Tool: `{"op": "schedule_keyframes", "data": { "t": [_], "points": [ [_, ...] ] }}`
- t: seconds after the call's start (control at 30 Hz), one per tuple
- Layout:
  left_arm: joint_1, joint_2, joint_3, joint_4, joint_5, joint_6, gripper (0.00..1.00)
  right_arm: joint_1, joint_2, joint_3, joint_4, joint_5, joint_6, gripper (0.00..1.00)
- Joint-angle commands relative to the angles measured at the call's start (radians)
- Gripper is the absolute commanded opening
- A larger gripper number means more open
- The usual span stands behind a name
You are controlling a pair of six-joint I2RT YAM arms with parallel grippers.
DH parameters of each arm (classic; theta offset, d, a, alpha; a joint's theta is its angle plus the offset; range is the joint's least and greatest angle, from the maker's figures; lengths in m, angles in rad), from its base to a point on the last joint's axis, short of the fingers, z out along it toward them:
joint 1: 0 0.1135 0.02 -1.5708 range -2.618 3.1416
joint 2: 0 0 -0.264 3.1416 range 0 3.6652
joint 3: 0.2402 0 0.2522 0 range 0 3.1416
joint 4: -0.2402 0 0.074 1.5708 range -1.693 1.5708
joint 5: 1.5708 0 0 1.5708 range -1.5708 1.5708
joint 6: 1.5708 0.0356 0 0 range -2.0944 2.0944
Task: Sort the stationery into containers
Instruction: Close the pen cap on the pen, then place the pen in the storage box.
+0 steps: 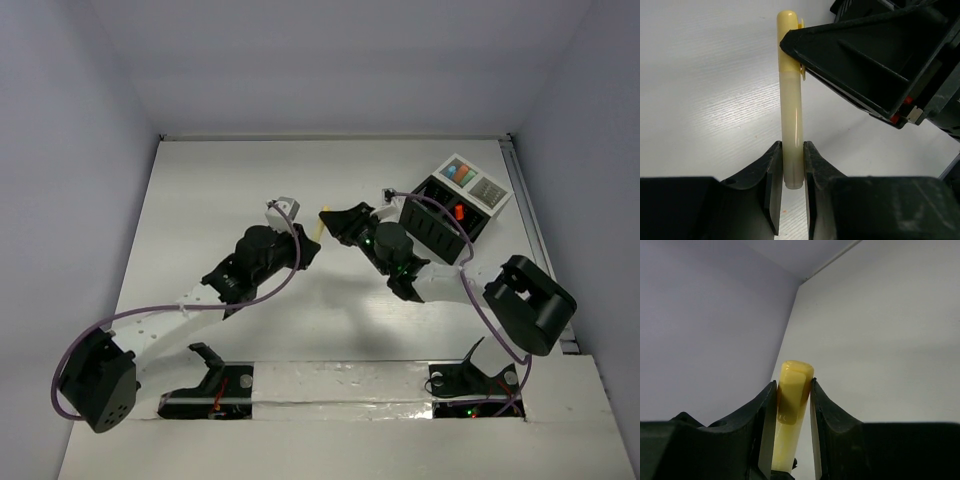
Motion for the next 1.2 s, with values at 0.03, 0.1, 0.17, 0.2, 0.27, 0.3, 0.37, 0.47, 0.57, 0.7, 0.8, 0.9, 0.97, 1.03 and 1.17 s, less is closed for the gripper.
{"op": "schedule_keyframes", "data": {
  "t": [0.03, 0.1, 0.17, 0.2, 0.27, 0.3, 0.37, 0.47, 0.57, 0.7, 0.8, 0.9, 0.97, 1.03, 1.17],
  "points": [
    [0.016, -0.140, -0.034, 0.482, -0.095, -0.005, 0.00, 0.121, -0.011, 0.051, -0.330, -0.225, -0.109, 0.00],
    [0.007, -0.189, -0.052, 0.401, -0.100, -0.001, 0.00, 0.095, -0.011, 0.112, -0.362, -0.174, -0.129, 0.00],
    [0.007, -0.250, -0.072, 0.349, -0.124, 0.008, 0.08, 0.067, -0.008, 0.149, -0.380, -0.166, -0.154, 0.00],
    [0.007, -0.273, -0.083, 0.327, -0.133, 0.009, 0.14, 0.052, -0.008, 0.163, -0.382, -0.171, -0.158, 0.00],
    [0.007, -0.321, -0.120, 0.273, -0.158, 0.002, 0.34, 0.009, -0.016, 0.205, -0.393, -0.169, -0.177, 0.00],
    [0.007, -0.366, -0.135, 0.254, -0.161, -0.014, 0.40, -0.005, -0.019, 0.217, -0.394, -0.168, -0.184, 0.00],
    [0.007, -0.428, -0.180, 0.238, -0.158, -0.029, 0.56, -0.046, -0.024, 0.261, -0.411, -0.148, -0.212, 0.00],
    [0.007, -0.476, -0.218, 0.189, -0.158, -0.044, 0.67, -0.105, -0.022, 0.338, -0.431, -0.133, -0.240, 0.00],
    [-0.002, -0.558, -0.256, 0.155, -0.152, -0.064, 0.72, -0.174, -0.028, 0.410, -0.451, -0.108, -0.266, 0.00],
    [-0.002, -0.634, -0.321, 0.144, -0.150, -0.083, 0.80, -0.296, -0.060, 0.490, -0.523, -0.029, -0.364, 0.00],
    [-0.002, -0.669, -0.367, 0.138, -0.152, -0.083, 0.82, -0.390, -0.071, 0.539, -0.572, 0.094, -0.479, 0.00],
    [-0.002, -0.697, -0.399, 0.146, -0.149, -0.070, 0.84, -0.516, -0.067, 0.547, -0.560, 0.183, -0.554, 0.00],
    [-0.002, -0.719, -0.407, 0.135, -0.149, -0.067, 0.87, -0.589, -0.056, 0.561, -0.537, 0.254, -0.617, 0.00],
    [-0.002, -0.735, -0.418, 0.146, -0.132, -0.075, 0.92, -0.631, -0.042, 0.570, -0.514, 0.298, -0.698, 0.00],
    [-0.002, -0.767, -0.445, 0.137, -0.123, -0.075, 0.99, -0.718, 0.011, 0.591, -0.471, 0.371, -0.804, 0.00]
  ]
}}
